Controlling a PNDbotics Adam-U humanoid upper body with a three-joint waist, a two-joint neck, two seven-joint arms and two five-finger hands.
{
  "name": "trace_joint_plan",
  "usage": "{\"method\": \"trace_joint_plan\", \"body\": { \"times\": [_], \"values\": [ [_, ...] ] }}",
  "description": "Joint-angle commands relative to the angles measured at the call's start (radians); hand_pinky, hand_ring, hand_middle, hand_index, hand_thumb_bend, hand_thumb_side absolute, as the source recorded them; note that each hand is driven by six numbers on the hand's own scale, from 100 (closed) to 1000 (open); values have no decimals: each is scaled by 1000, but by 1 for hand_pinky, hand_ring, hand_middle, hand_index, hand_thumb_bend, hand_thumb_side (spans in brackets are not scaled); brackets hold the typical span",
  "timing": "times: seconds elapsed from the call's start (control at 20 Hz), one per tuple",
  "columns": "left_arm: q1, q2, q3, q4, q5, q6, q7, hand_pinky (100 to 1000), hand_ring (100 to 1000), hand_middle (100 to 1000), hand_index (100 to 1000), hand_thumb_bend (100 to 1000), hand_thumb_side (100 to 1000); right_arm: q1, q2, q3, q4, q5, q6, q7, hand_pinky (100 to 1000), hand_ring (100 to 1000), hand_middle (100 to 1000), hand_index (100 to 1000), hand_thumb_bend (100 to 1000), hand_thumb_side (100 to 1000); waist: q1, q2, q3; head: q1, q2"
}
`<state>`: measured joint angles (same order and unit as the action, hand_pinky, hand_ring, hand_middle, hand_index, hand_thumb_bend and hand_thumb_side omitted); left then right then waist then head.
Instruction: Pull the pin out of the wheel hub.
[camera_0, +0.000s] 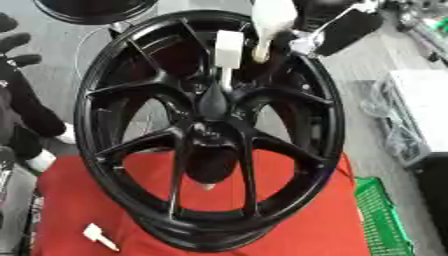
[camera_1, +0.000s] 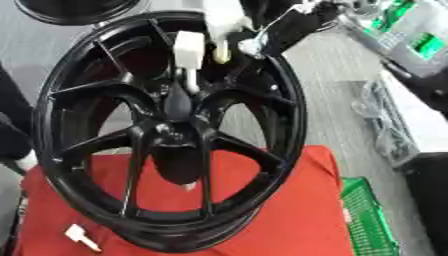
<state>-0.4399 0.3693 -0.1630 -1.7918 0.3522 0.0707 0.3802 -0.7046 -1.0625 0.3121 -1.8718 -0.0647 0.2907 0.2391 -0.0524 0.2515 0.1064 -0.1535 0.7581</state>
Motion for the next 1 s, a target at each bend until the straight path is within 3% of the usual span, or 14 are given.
{"method": "trace_joint_plan", "body": {
  "times": [0.05, 0.25, 0.4, 0.55, 0.75, 1.0],
  "values": [
    [-15, 15, 8, -13, 0, -4, 2, 649, 735, 701, 712, 269, 811, 102, -111, -164, -50, -75, 0, -134, 688, 479, 364, 479, 100, 100, 4, -14, -6, 12, -19],
    [-14, 18, 20, -16, -1, -9, 12, 649, 735, 702, 712, 269, 810, 355, -125, -379, 12, -122, -14, -341, 687, 475, 368, 479, 100, 100, 10, -6, -22, 35, -27],
    [-11, 22, 27, -19, -1, -12, 19, 649, 736, 702, 712, 269, 810, 496, -68, -512, 117, -96, -34, -445, 695, 487, 382, 493, 100, 100, 15, -1, -34, 53, -31],
    [-7, 25, 34, -22, -1, -14, 26, 649, 736, 702, 712, 268, 811, 592, 20, -633, 231, -1, -45, -511, 696, 491, 387, 498, 100, 100, 20, 5, -44, 77, -37],
    [-5, 31, 40, -22, -1, -15, 33, 648, 736, 702, 711, 266, 813, 680, 120, -742, 347, 127, -36, -584, 706, 511, 401, 516, 100, 100, 27, 11, -53, 108, -44],
    [-4, 33, 42, -22, -1, -14, 36, 648, 736, 702, 711, 266, 814, 733, 184, -799, 478, 239, 16, -630, 732, 563, 455, 587, 100, 100, 30, 14, -57, 120, -48]
  ]
}}
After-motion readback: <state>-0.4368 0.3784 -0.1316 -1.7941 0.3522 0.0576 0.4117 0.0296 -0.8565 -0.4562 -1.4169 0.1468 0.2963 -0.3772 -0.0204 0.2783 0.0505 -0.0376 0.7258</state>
